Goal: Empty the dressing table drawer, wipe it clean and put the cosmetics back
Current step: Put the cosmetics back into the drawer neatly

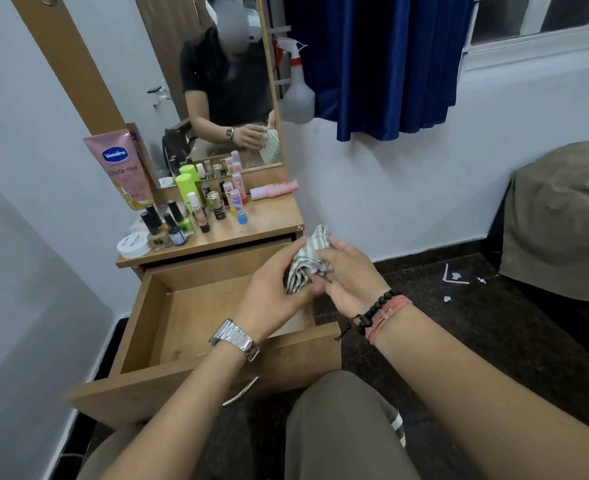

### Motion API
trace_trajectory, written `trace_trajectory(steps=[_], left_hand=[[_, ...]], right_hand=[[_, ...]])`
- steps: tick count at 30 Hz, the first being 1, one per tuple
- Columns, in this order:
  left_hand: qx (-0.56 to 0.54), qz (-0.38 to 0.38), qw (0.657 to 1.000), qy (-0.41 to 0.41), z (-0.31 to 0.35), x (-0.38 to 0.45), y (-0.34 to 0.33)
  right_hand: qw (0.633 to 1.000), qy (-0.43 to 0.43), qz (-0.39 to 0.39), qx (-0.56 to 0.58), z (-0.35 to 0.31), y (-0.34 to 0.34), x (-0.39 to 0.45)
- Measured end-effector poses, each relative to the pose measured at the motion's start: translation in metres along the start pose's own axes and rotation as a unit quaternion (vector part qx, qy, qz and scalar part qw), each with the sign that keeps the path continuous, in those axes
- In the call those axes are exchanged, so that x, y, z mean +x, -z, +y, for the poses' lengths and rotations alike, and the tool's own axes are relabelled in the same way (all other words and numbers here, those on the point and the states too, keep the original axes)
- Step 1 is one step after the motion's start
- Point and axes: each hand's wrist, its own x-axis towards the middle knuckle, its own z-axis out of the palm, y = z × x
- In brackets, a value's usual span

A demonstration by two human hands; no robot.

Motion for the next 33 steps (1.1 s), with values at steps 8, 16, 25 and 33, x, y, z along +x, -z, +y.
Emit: trace_trajectory(steps=[8, 16, 25, 33], left_hand=[[-0.200, 0.123, 0.942, 0.238, -0.005, 0.058, 0.014], [0.365, 0.075, 0.923, -0.095, -0.031, 0.131, 0.003], [0.413, -0.048, 0.908, -0.043, -0.069, 0.135, -0.024], [0.428, -0.057, 0.902, -0.028, -0.073, 0.151, -0.009]], right_hand=[[0.995, 0.035, -0.025, -0.089, -0.011, -0.002, -0.016], [0.991, 0.040, 0.000, -0.126, -0.012, -0.001, -0.016], [0.985, 0.043, -0.042, -0.160, -0.007, -0.006, -0.015], [0.978, 0.041, -0.059, -0.195, -0.002, -0.009, -0.017]])
